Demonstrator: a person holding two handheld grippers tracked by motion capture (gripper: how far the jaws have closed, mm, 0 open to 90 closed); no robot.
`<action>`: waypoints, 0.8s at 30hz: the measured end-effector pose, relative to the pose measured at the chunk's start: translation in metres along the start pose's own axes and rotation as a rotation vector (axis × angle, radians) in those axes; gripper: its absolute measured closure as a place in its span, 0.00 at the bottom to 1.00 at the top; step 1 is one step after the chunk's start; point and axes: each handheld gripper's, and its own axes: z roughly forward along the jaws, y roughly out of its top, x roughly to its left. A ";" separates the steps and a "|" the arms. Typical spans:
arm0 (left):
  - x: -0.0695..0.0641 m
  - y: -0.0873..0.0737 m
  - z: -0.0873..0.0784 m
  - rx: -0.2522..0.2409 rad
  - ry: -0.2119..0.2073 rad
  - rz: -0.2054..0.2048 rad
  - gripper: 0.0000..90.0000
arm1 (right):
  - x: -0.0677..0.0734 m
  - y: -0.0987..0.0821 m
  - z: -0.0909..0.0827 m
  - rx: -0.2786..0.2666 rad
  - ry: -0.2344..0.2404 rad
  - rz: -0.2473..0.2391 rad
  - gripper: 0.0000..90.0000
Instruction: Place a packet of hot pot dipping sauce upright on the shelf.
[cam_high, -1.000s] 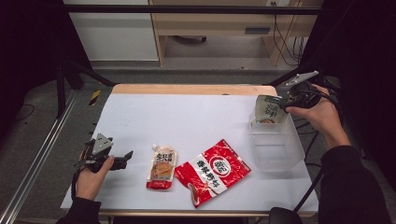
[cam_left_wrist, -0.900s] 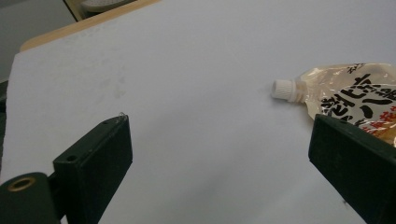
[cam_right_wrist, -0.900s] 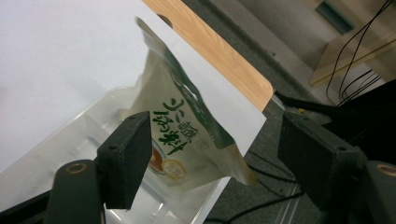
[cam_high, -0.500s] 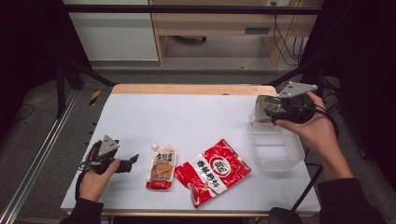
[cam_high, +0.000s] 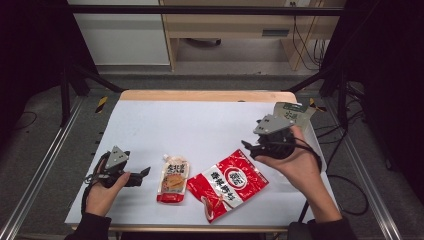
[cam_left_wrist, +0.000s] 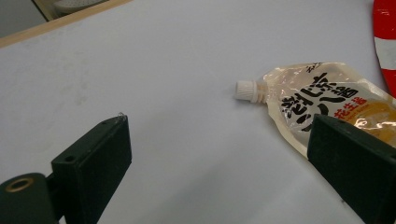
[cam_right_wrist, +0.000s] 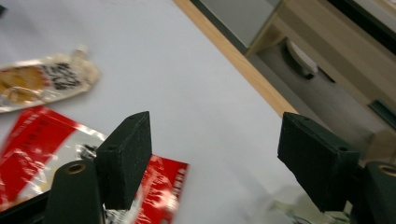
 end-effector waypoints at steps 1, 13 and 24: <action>0.000 0.000 0.000 0.000 0.001 0.003 0.07 | 0.008 0.001 0.005 -0.011 0.020 0.000 0.29; -0.008 0.003 -0.001 0.002 -0.030 0.029 0.09 | 0.051 0.008 0.043 -0.019 0.077 0.016 0.28; -0.010 0.004 -0.002 -0.008 -0.036 0.035 0.09 | 0.074 0.024 0.065 -0.025 0.120 0.017 0.25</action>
